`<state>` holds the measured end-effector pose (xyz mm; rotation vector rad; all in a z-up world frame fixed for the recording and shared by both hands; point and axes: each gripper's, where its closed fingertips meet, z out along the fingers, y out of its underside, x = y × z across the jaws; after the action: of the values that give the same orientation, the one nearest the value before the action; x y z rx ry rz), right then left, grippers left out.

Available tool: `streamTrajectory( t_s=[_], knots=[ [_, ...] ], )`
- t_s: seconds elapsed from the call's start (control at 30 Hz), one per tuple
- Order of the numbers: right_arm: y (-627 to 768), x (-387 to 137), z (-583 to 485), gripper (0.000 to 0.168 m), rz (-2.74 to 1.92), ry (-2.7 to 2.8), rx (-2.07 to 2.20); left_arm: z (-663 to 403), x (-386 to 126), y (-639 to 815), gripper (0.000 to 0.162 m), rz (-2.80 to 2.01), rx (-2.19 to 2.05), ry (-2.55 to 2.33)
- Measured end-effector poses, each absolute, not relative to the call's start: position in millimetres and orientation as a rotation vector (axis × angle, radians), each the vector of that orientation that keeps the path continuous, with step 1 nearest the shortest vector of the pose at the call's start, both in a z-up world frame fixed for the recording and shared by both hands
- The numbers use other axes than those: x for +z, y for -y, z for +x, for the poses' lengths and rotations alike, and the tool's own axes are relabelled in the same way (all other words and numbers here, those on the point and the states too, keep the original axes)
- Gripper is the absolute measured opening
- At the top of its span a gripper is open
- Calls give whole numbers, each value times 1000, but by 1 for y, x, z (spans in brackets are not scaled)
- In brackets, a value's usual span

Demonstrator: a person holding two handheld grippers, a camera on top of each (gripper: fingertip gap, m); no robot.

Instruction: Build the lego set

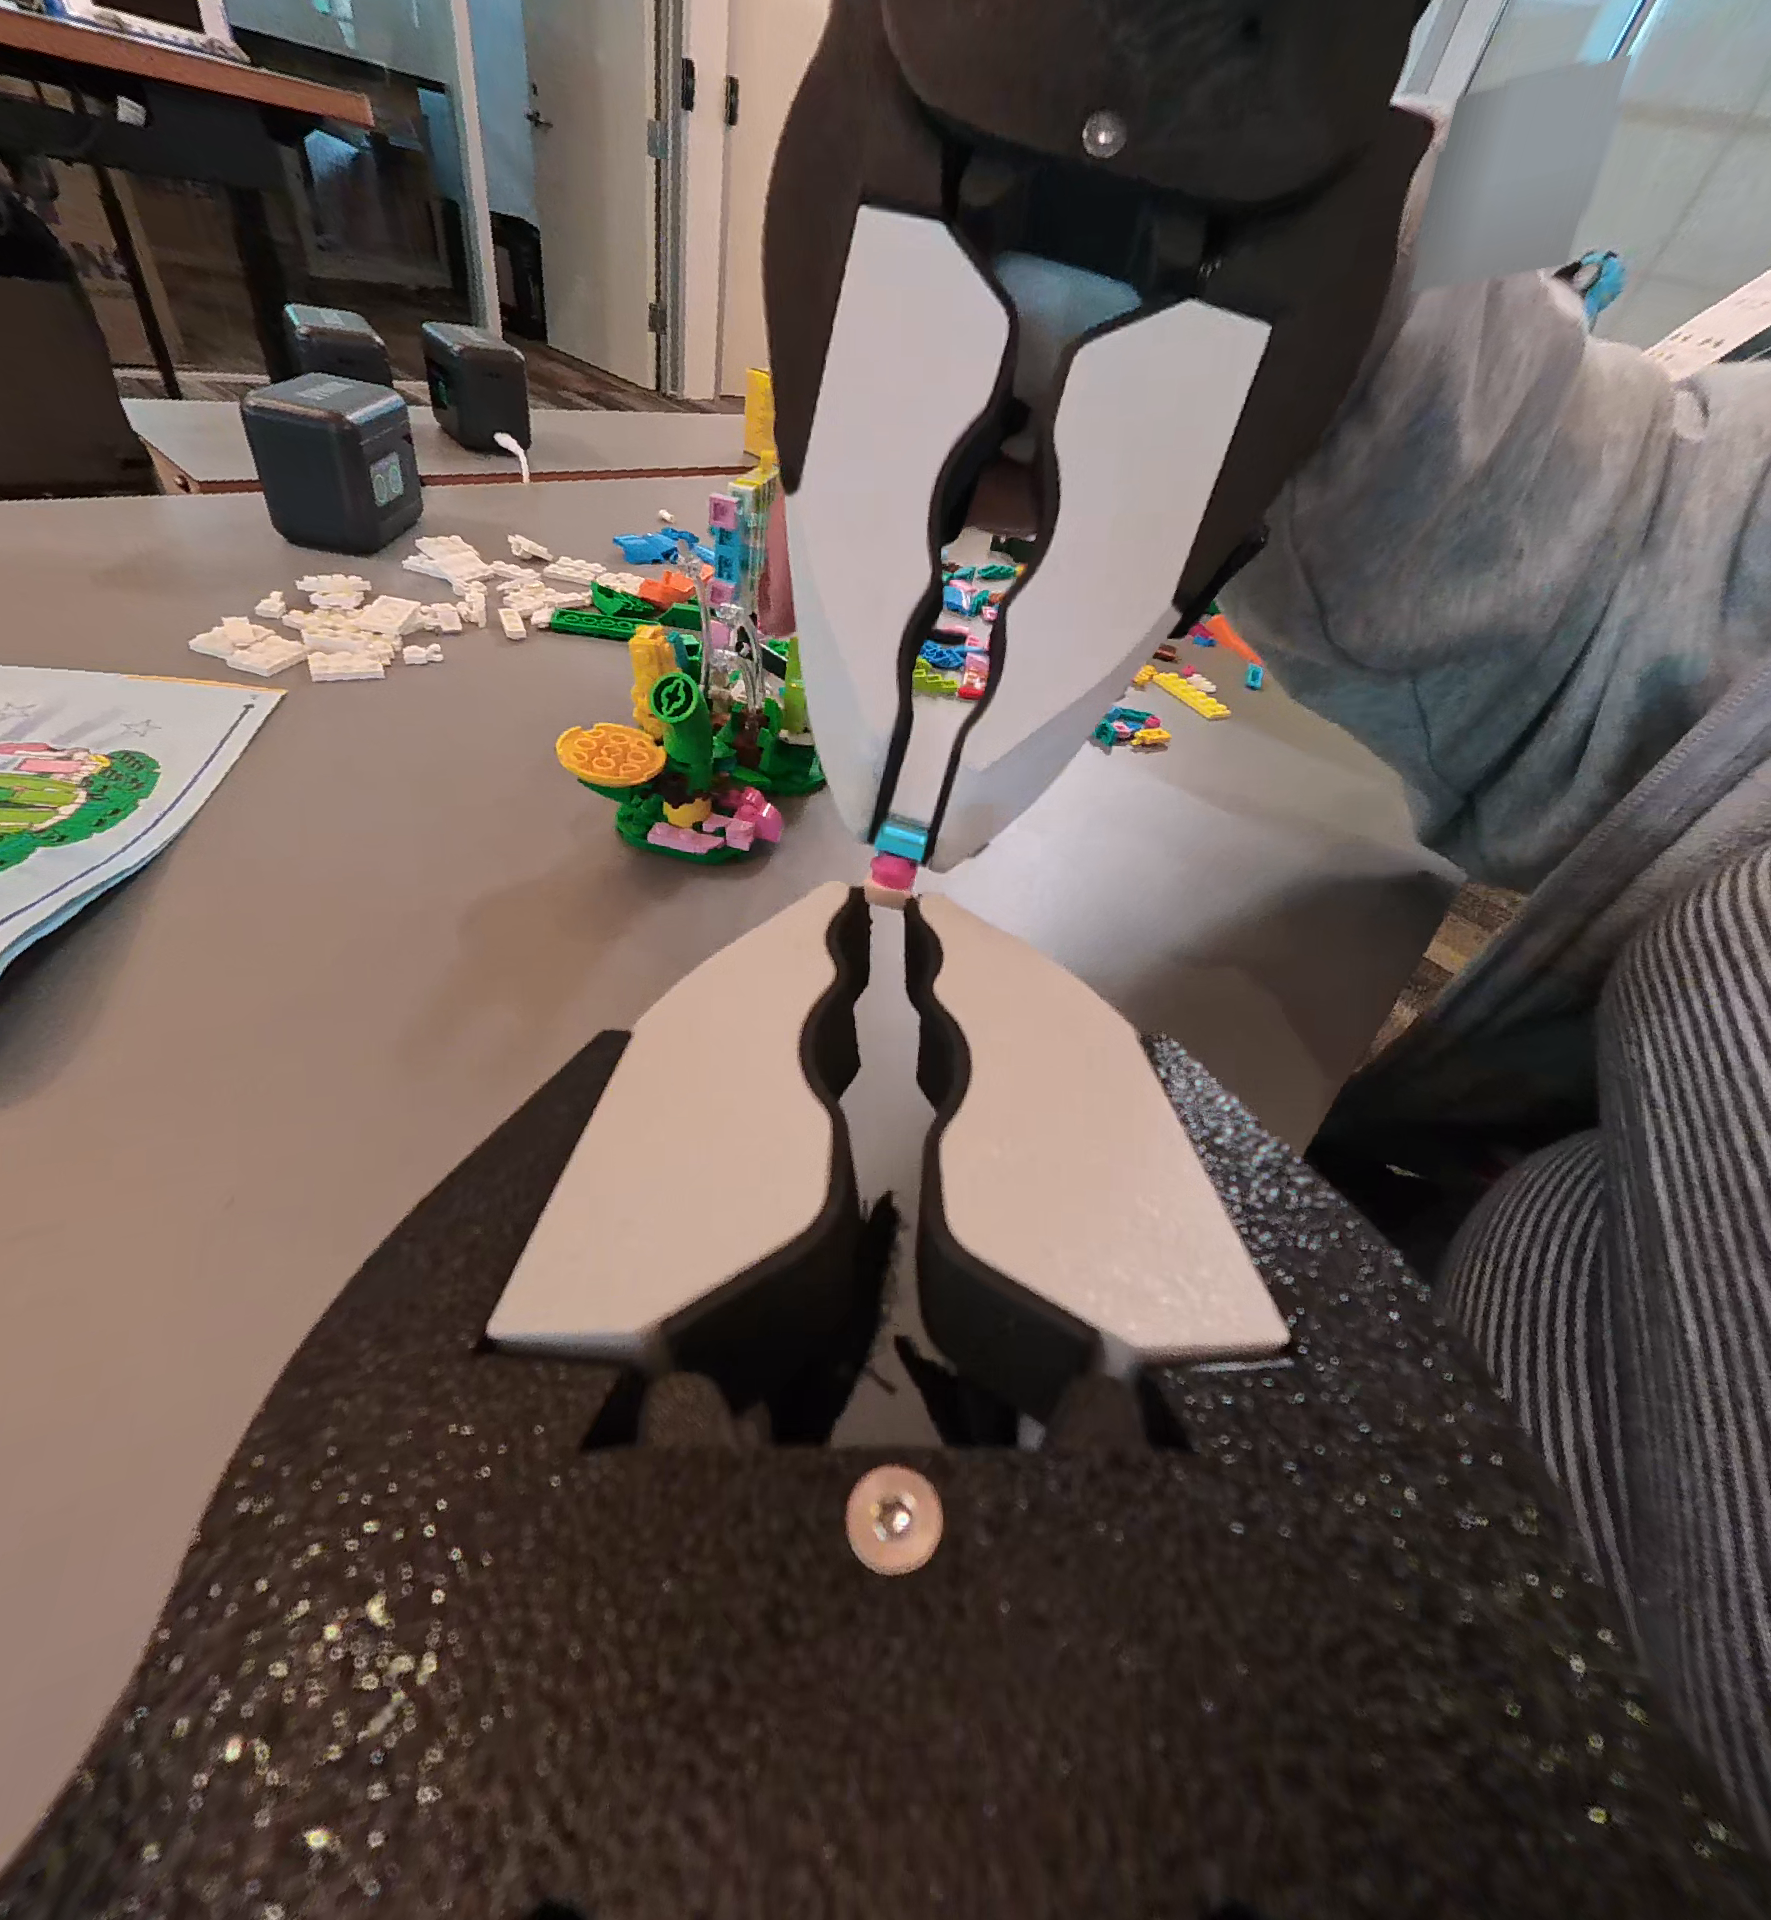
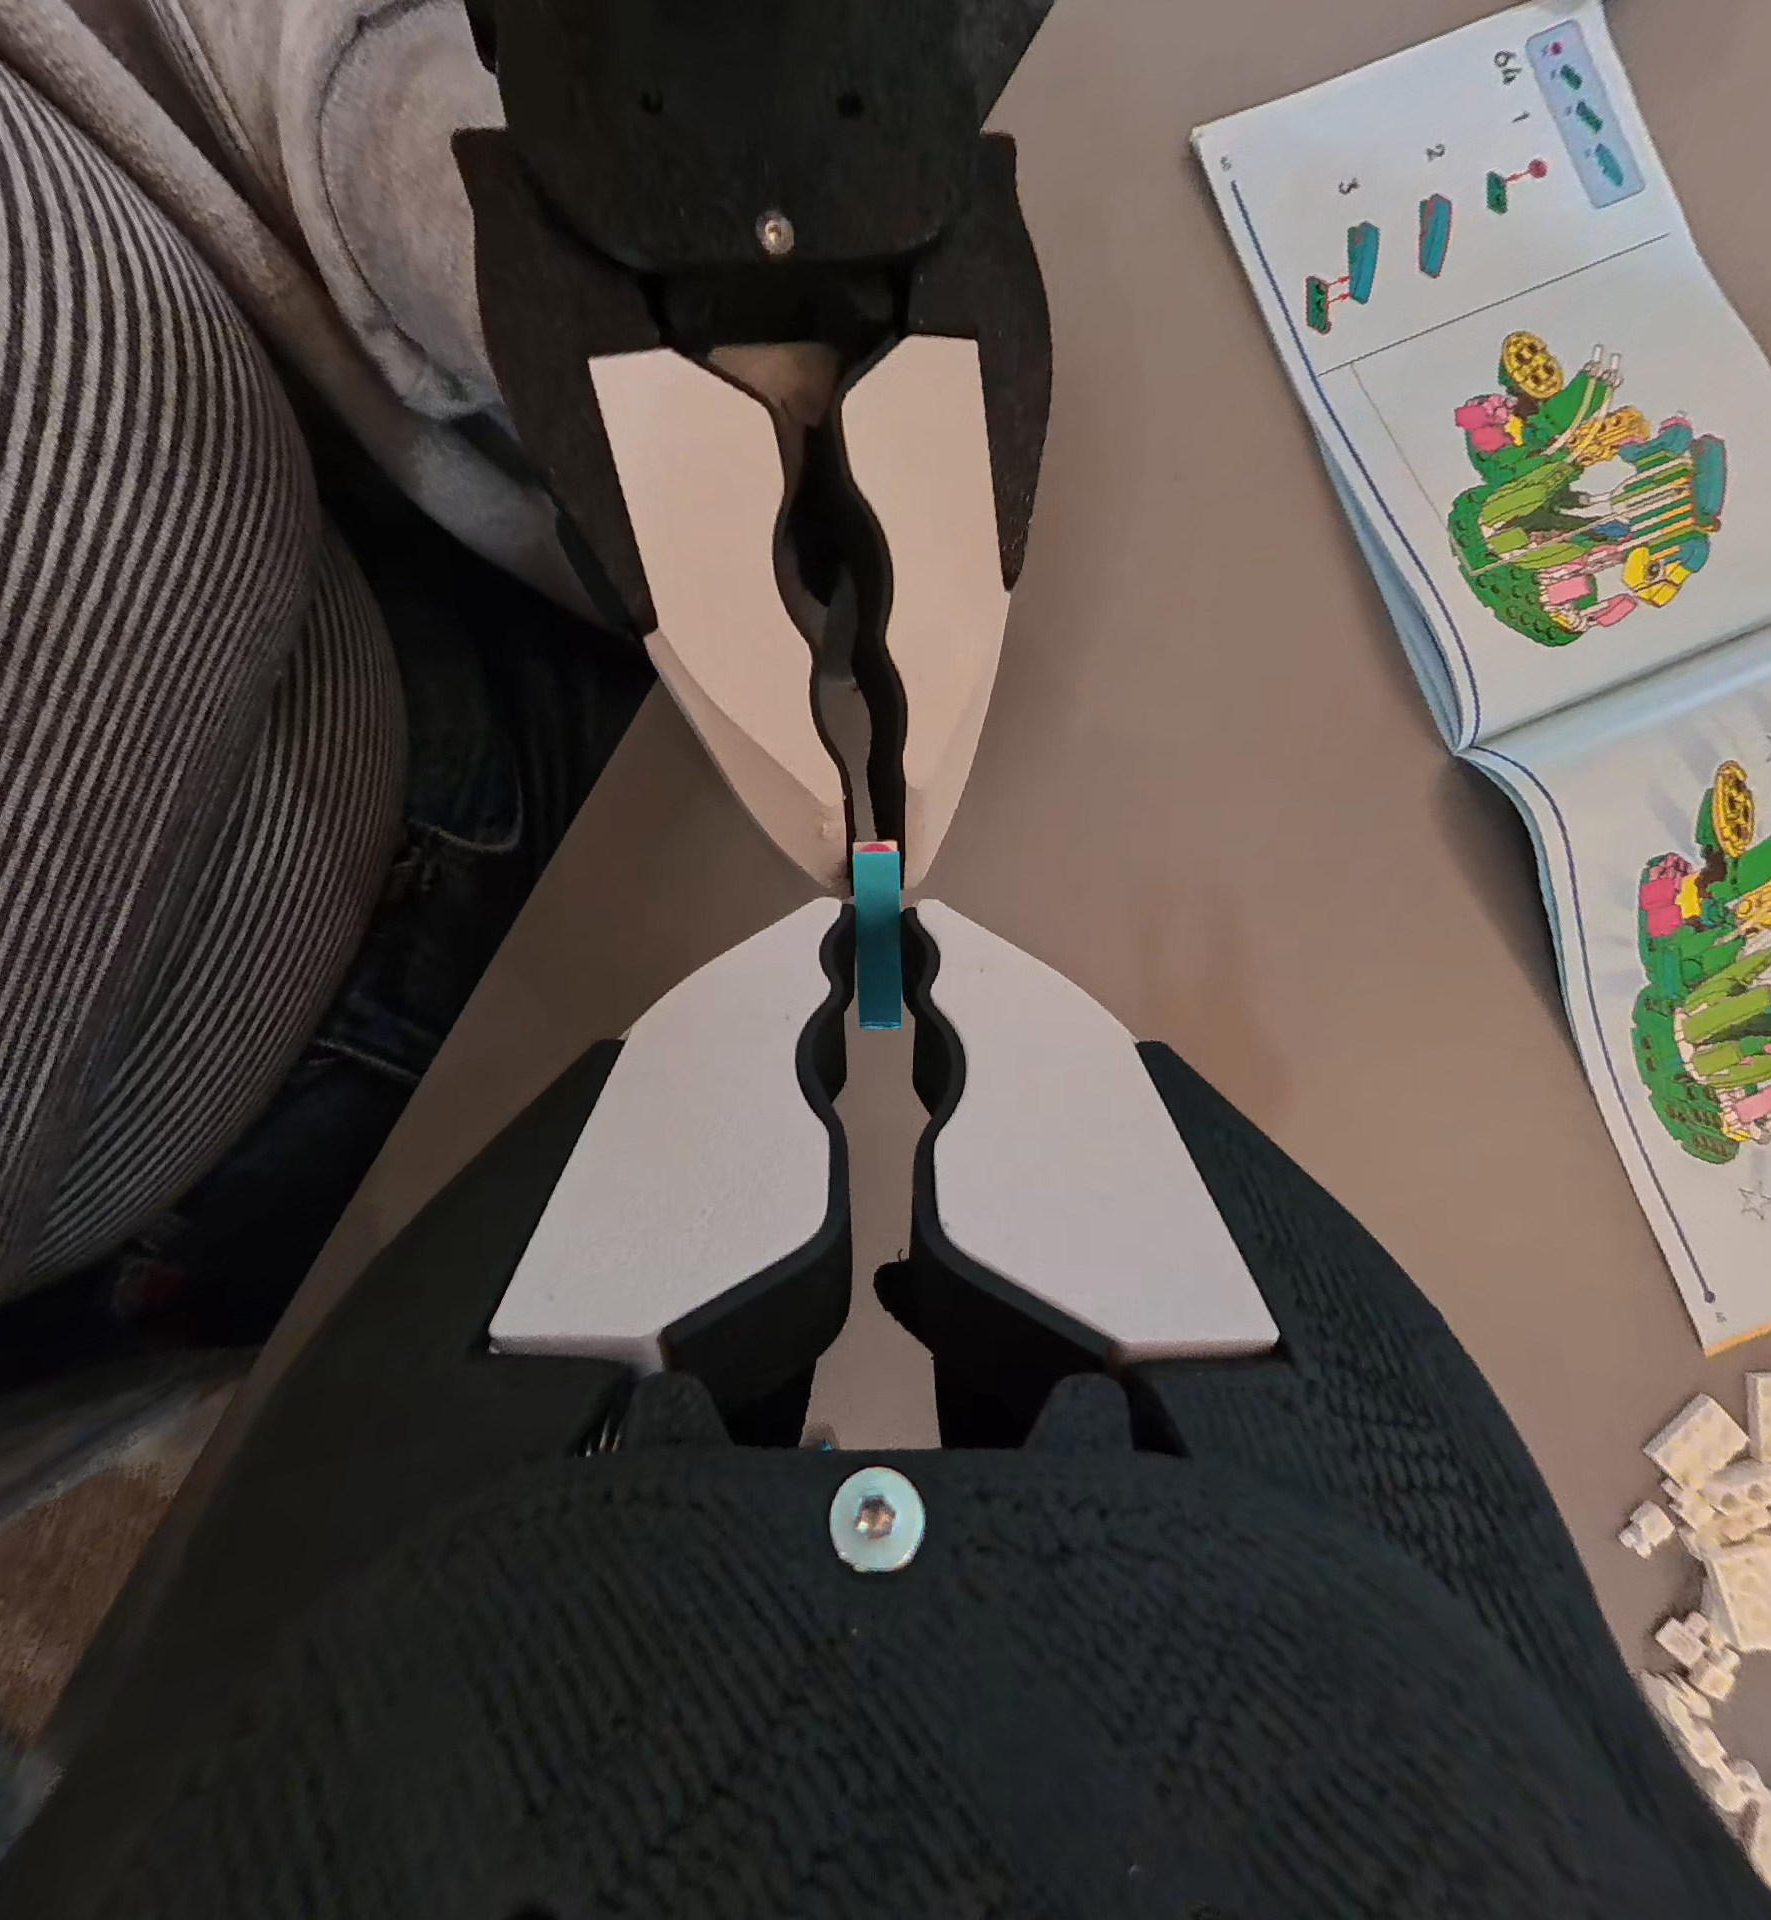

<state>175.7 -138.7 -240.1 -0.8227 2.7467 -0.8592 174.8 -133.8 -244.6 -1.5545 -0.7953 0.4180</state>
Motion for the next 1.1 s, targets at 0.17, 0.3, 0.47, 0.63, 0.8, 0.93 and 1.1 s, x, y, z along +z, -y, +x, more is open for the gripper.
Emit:
streamTrajectory(
  t_s=[0.17,0.3,0.47,0.63,0.8,0.93,1.1],
  knots=[
    [137,-241,177,7,-820,-2742,-820,176,-245,132,6,-1564,417,780],
    [135,-242,178,7,-818,-2740,-793,177,-245,130,6,-1560,416,767],
    [134,-239,178,7,-821,-2745,-717,176,-241,129,6,-1529,425,769],
    [135,-233,179,7,-856,-2744,-591,177,-235,129,6,-1477,400,773],
    [135,-233,179,7,-897,-2762,-478,177,-234,130,6,-1452,370,778],
    [134,-234,179,7,-906,-2783,-422,177,-235,130,6,-1453,372,778],
    [136,-234,178,8,-897,-2801,-420,177,-234,131,6,-1444,371,777]
  ],
)
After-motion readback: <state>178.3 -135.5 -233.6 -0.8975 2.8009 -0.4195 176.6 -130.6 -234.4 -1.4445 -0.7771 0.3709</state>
